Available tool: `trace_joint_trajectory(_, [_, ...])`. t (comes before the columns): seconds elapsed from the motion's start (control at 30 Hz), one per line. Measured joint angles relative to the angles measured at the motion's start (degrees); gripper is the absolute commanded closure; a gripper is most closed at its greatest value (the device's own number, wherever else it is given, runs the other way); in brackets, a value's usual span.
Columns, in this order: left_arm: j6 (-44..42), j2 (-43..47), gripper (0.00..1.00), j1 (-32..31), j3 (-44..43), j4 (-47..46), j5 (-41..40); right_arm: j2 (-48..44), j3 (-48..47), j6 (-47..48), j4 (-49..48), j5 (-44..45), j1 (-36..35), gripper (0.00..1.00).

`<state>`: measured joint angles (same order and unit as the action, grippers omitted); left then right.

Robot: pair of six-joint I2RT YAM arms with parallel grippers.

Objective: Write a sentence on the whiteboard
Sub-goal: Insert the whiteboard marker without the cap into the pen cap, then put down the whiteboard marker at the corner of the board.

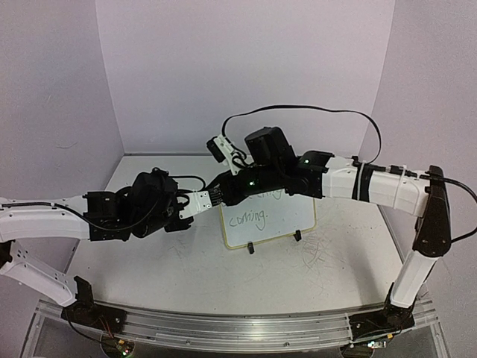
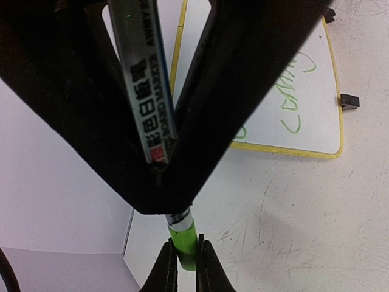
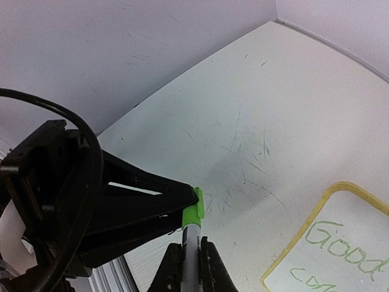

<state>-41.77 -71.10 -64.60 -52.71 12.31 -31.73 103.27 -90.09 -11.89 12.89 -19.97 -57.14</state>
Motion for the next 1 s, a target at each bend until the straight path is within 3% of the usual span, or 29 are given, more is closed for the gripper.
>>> trace_joint_trajectory(0.03, [0.3, 0.3, 0.94, -0.1, 0.0, 0.0, -0.1, -0.5, 0.8, -0.2, -1.1, 0.0, 0.0, 1.00])
trace_joint_trajectory(0.17, [3.4, 1.4, 0.61, -1.6, 0.0, -1.5, 0.4, -5.4, 7.6, -1.0, -6.3, -1.7, 1.3, 1.00])
trace_joint_trajectory(0.37, [11.5, 4.7, 0.28, -4.7, -0.9, -8.6, 3.0, -15.8, 18.9, -1.9, -7.8, -3.4, 7.8, 1.00])
trace_joint_trajectory(0.57, [18.9, 5.0, 0.17, -3.3, -4.1, -8.7, 4.8, -30.4, 28.0, -4.1, -9.2, -2.6, 21.9, 1.00])
trace_joint_trajectory(0.67, [23.0, 4.3, 0.12, -0.6, -6.2, -8.3, 6.6, -37.7, 33.0, -6.9, -10.9, -3.2, 34.7, 1.00])
trace_joint_trajectory(0.73, [26.1, 3.8, 0.11, 2.2, -6.9, -8.3, 7.7, -40.6, 37.7, -10.2, -14.5, -5.3, 47.0, 1.00])
trace_joint_trajectory(0.87, [31.7, 2.6, 0.11, 6.4, -7.6, -8.2, 8.6, -38.4, 48.1, -17.7, -21.8, -9.7, 65.0, 0.97])
trace_joint_trajectory(1.0, [36.1, 1.5, 0.11, 7.1, -7.7, -7.9, 8.1, -31.5, 56.8, -23.2, -26.4, -13.1, 68.6, 0.96])
